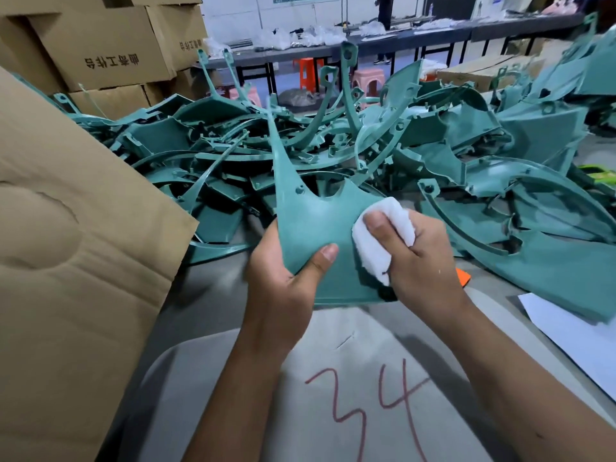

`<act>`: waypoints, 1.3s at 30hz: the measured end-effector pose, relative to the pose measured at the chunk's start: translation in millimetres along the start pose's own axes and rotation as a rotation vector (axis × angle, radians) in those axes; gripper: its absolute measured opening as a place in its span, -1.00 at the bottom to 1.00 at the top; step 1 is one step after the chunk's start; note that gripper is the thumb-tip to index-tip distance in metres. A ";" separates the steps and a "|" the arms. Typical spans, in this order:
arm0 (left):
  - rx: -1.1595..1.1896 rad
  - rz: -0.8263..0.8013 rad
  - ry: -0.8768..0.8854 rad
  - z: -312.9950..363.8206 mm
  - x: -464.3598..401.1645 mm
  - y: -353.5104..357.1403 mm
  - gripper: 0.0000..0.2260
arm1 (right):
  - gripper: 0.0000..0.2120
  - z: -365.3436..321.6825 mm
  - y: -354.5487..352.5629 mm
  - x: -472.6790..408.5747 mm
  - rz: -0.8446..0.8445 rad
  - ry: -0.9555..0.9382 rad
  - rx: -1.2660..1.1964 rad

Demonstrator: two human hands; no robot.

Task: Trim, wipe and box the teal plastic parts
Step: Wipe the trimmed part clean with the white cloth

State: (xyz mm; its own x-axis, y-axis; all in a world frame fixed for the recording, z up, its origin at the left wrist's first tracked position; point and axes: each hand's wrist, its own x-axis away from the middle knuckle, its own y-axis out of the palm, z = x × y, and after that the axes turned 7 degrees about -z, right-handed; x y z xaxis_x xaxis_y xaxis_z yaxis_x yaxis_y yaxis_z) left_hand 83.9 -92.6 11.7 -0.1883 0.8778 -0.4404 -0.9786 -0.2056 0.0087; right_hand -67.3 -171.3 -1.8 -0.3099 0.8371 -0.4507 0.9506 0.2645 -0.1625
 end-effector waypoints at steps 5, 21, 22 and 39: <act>0.077 -0.169 -0.083 1.5 -4.8 -9.9 -0.70 | -0.36 -4.8 -12.2 -1.7 -0.184 -0.074 -0.108; -0.067 -0.026 -0.187 -10.3 -7.7 -35.0 -0.78 | -0.58 1.4 0.1 -2.8 -0.041 0.110 -0.182; -0.022 0.038 -0.201 -11.8 -6.1 -25.3 -0.77 | -0.51 1.2 0.0 -4.1 0.050 0.122 -0.199; -0.007 0.511 -0.286 -26.7 -10.1 4.4 -0.56 | -0.71 -9.9 -0.2 -0.8 0.092 0.290 -0.708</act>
State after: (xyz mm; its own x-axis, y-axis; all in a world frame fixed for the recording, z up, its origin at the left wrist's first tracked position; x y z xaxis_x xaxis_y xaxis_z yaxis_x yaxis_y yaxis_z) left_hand 83.7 -113.9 -7.7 -0.6519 0.7484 -0.1222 -0.7575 -0.6355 0.1495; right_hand -67.0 -167.3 7.3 -0.3054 0.9368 -0.1709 0.7864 0.3494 0.5094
